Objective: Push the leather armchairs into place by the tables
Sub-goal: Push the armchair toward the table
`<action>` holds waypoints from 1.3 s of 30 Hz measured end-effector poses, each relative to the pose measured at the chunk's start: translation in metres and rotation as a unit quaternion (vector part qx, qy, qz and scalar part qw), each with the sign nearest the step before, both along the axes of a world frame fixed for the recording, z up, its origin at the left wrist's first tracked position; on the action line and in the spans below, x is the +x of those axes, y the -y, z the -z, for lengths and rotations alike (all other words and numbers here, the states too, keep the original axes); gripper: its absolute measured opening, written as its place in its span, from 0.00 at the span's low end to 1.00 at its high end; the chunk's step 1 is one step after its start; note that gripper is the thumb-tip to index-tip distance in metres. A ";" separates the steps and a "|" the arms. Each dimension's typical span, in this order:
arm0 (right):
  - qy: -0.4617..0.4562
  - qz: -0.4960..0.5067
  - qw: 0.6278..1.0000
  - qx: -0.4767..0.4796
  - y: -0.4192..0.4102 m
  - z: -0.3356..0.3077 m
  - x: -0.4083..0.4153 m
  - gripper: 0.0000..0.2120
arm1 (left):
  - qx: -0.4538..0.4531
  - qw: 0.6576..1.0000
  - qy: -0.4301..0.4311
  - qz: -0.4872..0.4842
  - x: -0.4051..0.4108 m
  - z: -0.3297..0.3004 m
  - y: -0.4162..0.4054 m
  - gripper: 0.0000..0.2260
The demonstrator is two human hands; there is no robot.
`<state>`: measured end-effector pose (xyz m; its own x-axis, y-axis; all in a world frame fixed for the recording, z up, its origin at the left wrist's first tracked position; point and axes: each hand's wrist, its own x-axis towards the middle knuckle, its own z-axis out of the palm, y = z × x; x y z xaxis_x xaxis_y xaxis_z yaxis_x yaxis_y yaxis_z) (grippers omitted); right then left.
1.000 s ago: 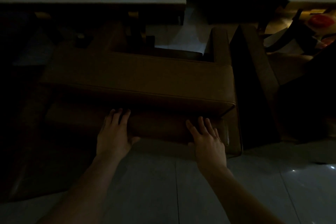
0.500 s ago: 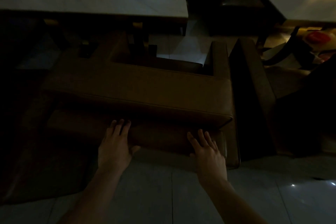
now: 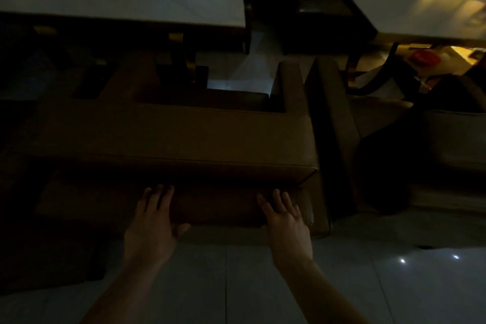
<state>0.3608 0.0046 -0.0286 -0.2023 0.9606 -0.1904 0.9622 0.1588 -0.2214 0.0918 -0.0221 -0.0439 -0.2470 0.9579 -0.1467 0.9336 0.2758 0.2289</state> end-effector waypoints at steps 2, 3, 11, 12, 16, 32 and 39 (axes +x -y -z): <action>0.000 -0.007 1.000 -0.008 -0.001 -0.002 0.002 0.37 | -0.013 1.000 -0.009 0.001 0.002 -0.005 -0.001 0.41; 0.000 -0.018 1.000 -0.013 0.000 -0.003 0.004 0.38 | -0.025 0.999 -0.020 0.003 0.004 -0.008 -0.001 0.42; -0.020 -0.006 0.996 -0.082 0.010 -0.051 0.055 0.36 | -0.092 0.995 -0.016 0.047 0.076 -0.051 0.001 0.40; -0.023 0.003 0.996 -0.082 0.012 -0.062 0.065 0.37 | -0.082 0.994 -0.002 0.067 0.090 -0.058 0.002 0.40; -0.033 0.032 0.996 -0.073 0.018 -0.102 0.108 0.35 | -0.060 0.989 0.035 0.127 0.145 -0.087 -0.004 0.38; -0.018 0.175 0.983 -0.047 0.044 -0.210 0.211 0.37 | -0.029 0.953 0.075 0.291 0.261 -0.200 -0.032 0.41; -0.024 0.207 0.978 -0.023 0.055 -0.228 0.265 0.35 | -0.012 0.939 0.070 0.335 0.323 -0.207 -0.040 0.42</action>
<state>0.6262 -0.0506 0.1991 0.1924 0.9527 -0.2352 0.9305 -0.2532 -0.2647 0.4149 0.0182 0.1634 0.4338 0.8873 -0.1563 0.8605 -0.3566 0.3639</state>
